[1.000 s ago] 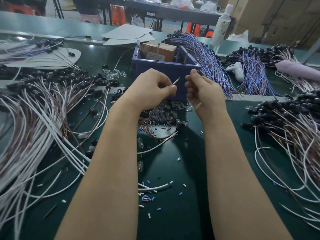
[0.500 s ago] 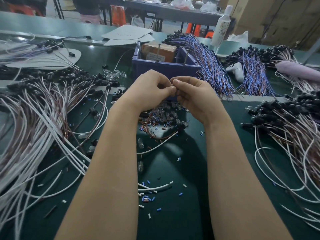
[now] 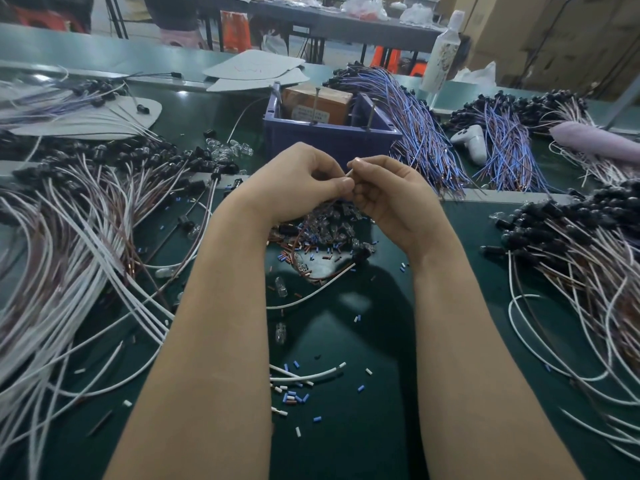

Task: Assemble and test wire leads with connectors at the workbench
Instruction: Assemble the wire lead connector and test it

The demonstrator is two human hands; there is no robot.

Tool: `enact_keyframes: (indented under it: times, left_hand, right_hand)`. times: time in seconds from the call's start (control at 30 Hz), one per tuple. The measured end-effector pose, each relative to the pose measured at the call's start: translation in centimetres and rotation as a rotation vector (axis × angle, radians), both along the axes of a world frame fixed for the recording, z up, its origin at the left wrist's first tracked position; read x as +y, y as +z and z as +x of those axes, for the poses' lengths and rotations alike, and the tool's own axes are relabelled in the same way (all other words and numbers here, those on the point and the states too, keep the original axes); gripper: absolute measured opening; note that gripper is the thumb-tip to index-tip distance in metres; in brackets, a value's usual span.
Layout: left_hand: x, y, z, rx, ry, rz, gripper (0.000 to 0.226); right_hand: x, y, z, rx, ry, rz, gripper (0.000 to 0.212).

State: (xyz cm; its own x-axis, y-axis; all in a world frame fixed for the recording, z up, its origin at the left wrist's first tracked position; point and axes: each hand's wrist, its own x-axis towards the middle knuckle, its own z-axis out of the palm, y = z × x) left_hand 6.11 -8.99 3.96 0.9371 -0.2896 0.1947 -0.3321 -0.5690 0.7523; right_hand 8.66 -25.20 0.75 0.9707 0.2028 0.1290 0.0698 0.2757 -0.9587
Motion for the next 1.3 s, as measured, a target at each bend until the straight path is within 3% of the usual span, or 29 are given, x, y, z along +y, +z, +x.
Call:
enact_keyframes:
  times: [0.27, 0.57, 0.7, 0.77, 0.87, 1.0, 1.13, 1.3]
  left_hand:
    - [-0.3, 0.0, 0.0, -0.010, 0.026, 0.001, 0.019]
    - [0.4, 0.0, 0.4, -0.053, 0.085, -0.012, 0.021]
    - [0.0, -0.4, 0.9, -0.131, 0.233, -0.089, 0.019]
    - [0.1, -0.5, 1.0, -0.159, 0.292, -0.101, 0.018]
    - [0.3, -0.4, 1.1, -0.171, 0.352, -0.176, 0.021]
    - [-0.2, 0.0, 0.9, -0.196, 0.406, -0.235, 0.023]
    - [-0.2, 0.3, 0.7, -0.160, 0.404, -0.294, 0.023]
    - [-0.1, 0.7, 0.1, -0.066, 0.296, -0.415, 0.016]
  right_hand:
    - [1.0, 0.4, 0.0, -0.075, -0.189, -0.164, 0.013]
    - [0.3, 1.3, 0.4, 0.160, -0.342, 0.163, 0.018]
    - [1.1, 1.3, -0.4, 0.152, -0.132, -0.166, 0.031]
    - [1.5, 1.7, -0.7, 0.145, 0.029, -0.238, 0.025]
    - [1.8, 2.1, -0.8, 0.148, 0.118, -0.238, 0.010]
    - [3.2, 2.0, -1.1, 0.091, 0.232, -0.333, 0.007]
    - [4.0, 1.8, -1.1, 0.045, 0.222, -0.343, 0.017]
    - [2.9, 1.7, -0.8, 0.049, 0.204, -0.206, 0.027]
